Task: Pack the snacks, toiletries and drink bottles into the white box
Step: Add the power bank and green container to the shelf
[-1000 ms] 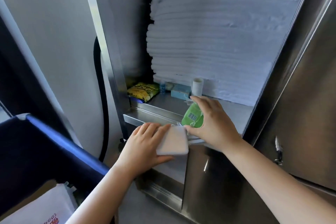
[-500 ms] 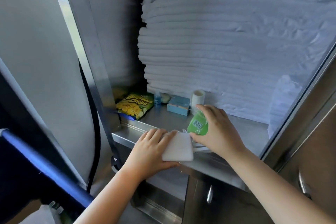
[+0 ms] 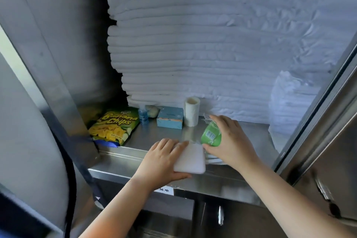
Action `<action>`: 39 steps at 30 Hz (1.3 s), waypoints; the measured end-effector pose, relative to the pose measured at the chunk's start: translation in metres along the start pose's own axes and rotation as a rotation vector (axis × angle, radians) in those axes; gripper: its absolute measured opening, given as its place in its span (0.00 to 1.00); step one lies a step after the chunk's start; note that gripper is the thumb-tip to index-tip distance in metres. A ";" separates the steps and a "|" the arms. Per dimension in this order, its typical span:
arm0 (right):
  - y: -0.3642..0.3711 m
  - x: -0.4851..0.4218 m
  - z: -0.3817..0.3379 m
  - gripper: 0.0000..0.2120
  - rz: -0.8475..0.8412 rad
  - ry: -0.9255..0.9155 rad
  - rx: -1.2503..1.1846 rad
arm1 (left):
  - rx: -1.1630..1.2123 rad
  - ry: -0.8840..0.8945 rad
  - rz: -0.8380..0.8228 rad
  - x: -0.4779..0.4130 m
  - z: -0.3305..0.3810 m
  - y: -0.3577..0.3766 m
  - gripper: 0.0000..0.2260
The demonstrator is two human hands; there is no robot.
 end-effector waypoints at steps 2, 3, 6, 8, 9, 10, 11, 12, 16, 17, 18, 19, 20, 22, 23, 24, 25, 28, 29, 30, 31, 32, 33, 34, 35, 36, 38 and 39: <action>0.003 0.001 0.006 0.38 0.008 0.046 0.011 | 0.013 0.039 -0.013 -0.005 -0.003 0.007 0.37; 0.005 0.001 0.009 0.38 0.009 0.070 0.019 | 0.015 0.059 -0.011 -0.008 -0.004 0.010 0.37; 0.012 0.005 0.015 0.38 0.005 0.130 0.049 | 0.047 0.098 -0.015 -0.012 -0.006 0.018 0.37; 0.016 0.008 0.020 0.39 0.005 0.166 0.067 | 0.073 0.118 -0.038 -0.015 -0.007 0.026 0.37; 0.017 0.010 0.022 0.39 0.006 0.181 0.071 | 0.088 0.124 -0.049 -0.015 -0.008 0.030 0.37; 0.018 0.011 0.025 0.39 0.010 0.192 0.072 | 0.106 0.127 -0.063 -0.016 -0.009 0.034 0.38; 0.018 0.012 0.027 0.39 0.015 0.199 0.076 | 0.124 0.126 -0.075 -0.017 -0.011 0.038 0.38; 0.018 0.011 0.029 0.38 0.020 0.207 0.085 | 0.138 0.121 -0.080 -0.018 -0.013 0.040 0.38; 0.015 0.009 0.046 0.37 0.009 0.292 0.101 | 0.159 0.074 -0.050 -0.016 -0.027 0.043 0.38; 0.014 0.009 0.054 0.38 0.004 0.331 0.081 | 0.161 0.063 -0.044 -0.016 -0.030 0.044 0.38; 0.013 0.010 0.061 0.39 -0.002 0.370 0.063 | 0.161 0.049 -0.044 -0.016 -0.034 0.045 0.38; 0.012 0.010 0.066 0.39 -0.009 0.403 0.050 | 0.164 0.026 -0.052 -0.018 -0.038 0.047 0.38; 0.011 0.010 0.070 0.40 -0.015 0.426 0.038 | 0.170 -0.009 -0.069 -0.019 -0.043 0.050 0.39; 0.012 0.009 0.073 0.40 -0.024 0.444 0.027 | 0.178 -0.092 -0.123 -0.024 -0.055 0.058 0.39; 0.012 0.008 0.073 0.40 -0.029 0.445 0.034 | 0.175 -0.128 -0.141 -0.026 -0.062 0.062 0.39; 0.011 0.008 0.072 0.40 -0.034 0.447 0.047 | 0.176 -0.161 -0.152 -0.028 -0.068 0.065 0.39; 0.011 0.008 0.071 0.40 -0.039 0.447 0.063 | 0.190 -0.190 -0.161 -0.028 -0.074 0.067 0.39; 0.010 0.008 0.067 0.41 -0.052 0.432 0.096 | 0.241 -0.222 -0.159 -0.028 -0.081 0.068 0.41; 0.011 0.008 0.066 0.42 -0.063 0.426 0.093 | 0.255 -0.220 -0.151 -0.027 -0.081 0.066 0.42; 0.011 0.007 0.066 0.43 -0.078 0.419 0.088 | 0.273 -0.222 -0.137 -0.026 -0.081 0.063 0.42; 0.012 0.007 0.066 0.44 -0.097 0.412 0.086 | 0.296 -0.231 -0.117 -0.025 -0.082 0.059 0.43; 0.012 0.006 0.066 0.45 -0.121 0.408 0.087 | 0.317 -0.245 -0.091 -0.022 -0.085 0.054 0.42; 0.012 0.006 0.066 0.47 -0.143 0.412 0.085 | 0.329 -0.255 -0.060 -0.018 -0.090 0.047 0.42; 0.012 0.006 0.066 0.49 -0.156 0.421 0.082 | 0.332 -0.258 -0.021 -0.014 -0.095 0.039 0.43; 0.010 0.006 0.066 0.50 -0.154 0.427 0.082 | 0.324 -0.256 0.020 -0.009 -0.102 0.031 0.43; 0.008 0.006 0.065 0.51 -0.143 0.426 0.087 | 0.313 -0.258 0.054 -0.003 -0.109 0.023 0.42; 0.003 0.004 0.062 0.51 -0.122 0.412 0.099 | 0.305 -0.294 0.077 0.010 -0.125 0.016 0.40; 0.001 0.003 0.059 0.51 -0.120 0.401 0.109 | 0.307 -0.317 0.072 0.016 -0.131 0.015 0.40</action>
Point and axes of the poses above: each hand's wrist, its own x-axis away from the middle knuckle, its own y-axis out of the palm, z = x × y, the point moved 10 cm from there along -x, towards the middle knuckle, and after that the axes turned 3 degrees about -z, right-handed, at the moved point
